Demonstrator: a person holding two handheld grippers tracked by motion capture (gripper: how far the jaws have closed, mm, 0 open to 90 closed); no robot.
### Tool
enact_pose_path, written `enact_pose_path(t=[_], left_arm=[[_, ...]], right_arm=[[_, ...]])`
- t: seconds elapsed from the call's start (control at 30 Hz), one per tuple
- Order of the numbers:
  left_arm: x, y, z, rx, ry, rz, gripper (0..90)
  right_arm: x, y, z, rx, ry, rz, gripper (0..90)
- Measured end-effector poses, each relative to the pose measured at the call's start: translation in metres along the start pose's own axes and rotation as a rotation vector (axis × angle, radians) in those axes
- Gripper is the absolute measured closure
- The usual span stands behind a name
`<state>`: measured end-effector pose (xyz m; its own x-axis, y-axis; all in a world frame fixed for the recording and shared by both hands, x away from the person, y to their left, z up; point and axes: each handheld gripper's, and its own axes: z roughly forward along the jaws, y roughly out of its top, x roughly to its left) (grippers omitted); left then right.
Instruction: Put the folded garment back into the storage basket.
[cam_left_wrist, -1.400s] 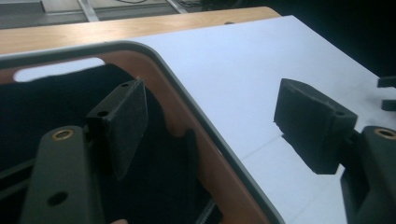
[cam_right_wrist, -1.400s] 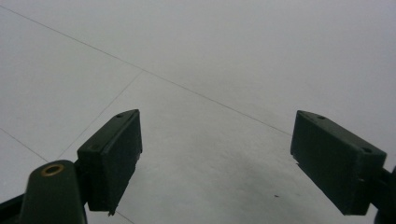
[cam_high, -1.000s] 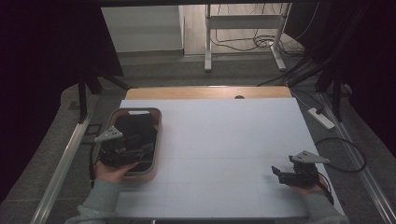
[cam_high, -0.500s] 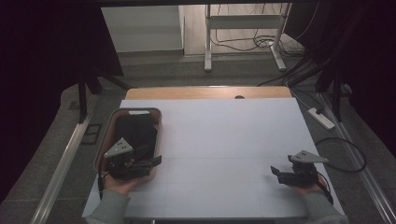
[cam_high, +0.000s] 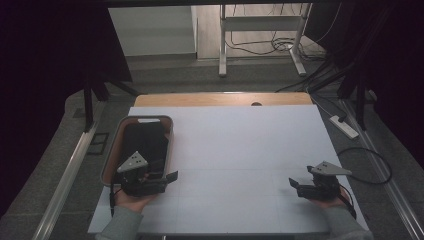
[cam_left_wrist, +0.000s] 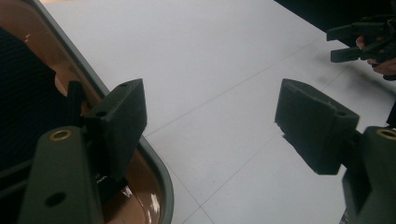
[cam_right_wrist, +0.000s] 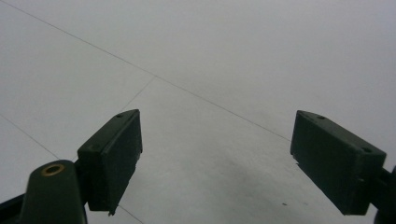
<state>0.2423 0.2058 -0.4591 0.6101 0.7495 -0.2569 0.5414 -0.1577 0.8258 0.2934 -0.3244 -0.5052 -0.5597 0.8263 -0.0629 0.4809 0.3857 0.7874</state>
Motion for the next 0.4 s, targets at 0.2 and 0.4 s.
enact_pose_path(t=[0.2, 0.4], left_arm=[[0.0010, -0.0002, 0.0005, 0.002, 0.000, -0.005, 24.5], [0.0015, -0.0002, 0.0015, 0.005, -0.003, -0.009, 24.5]], right_arm=[[0.0004, 0.0003, -0.0006, -0.004, 0.006, -0.008, 17.4], [0.0004, 0.0002, -0.0008, -0.006, 0.006, -0.009, 17.4]])
